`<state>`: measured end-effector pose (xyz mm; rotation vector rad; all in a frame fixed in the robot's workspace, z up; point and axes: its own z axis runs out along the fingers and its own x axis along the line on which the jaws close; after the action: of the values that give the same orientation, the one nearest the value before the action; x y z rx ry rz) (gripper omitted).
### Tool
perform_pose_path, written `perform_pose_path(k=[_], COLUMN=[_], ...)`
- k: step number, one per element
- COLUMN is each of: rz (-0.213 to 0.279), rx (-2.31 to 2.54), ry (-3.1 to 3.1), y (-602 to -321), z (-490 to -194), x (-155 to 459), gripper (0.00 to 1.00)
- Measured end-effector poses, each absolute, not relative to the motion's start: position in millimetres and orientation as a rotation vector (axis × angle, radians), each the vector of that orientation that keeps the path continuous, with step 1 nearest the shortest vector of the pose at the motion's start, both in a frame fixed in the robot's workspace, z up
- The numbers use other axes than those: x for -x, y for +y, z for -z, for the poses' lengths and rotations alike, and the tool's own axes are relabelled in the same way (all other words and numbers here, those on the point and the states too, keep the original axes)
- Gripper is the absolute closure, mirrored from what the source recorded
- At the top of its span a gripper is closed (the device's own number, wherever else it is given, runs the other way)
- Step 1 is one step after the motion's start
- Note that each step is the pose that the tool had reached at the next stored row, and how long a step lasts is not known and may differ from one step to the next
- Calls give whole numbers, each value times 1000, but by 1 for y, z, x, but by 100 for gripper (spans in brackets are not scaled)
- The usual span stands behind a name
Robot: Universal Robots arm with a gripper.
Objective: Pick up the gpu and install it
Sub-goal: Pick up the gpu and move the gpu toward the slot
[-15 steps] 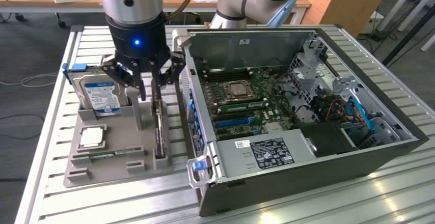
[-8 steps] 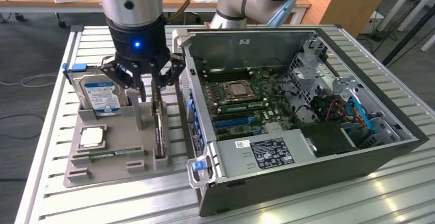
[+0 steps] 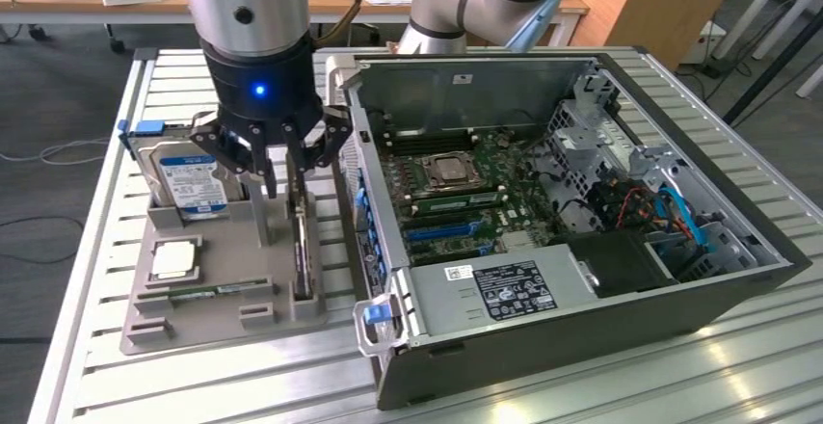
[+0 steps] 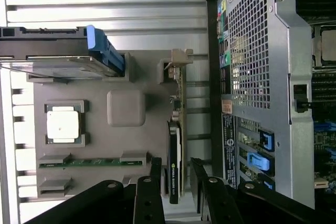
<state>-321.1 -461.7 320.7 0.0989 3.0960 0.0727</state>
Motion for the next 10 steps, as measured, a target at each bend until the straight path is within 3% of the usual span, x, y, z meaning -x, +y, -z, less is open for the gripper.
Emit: perform_pose_path(k=[10], rz=[-73], rx=[-99], ry=[3094], y=[-463], z=[-313], x=[321], gripper=[64])
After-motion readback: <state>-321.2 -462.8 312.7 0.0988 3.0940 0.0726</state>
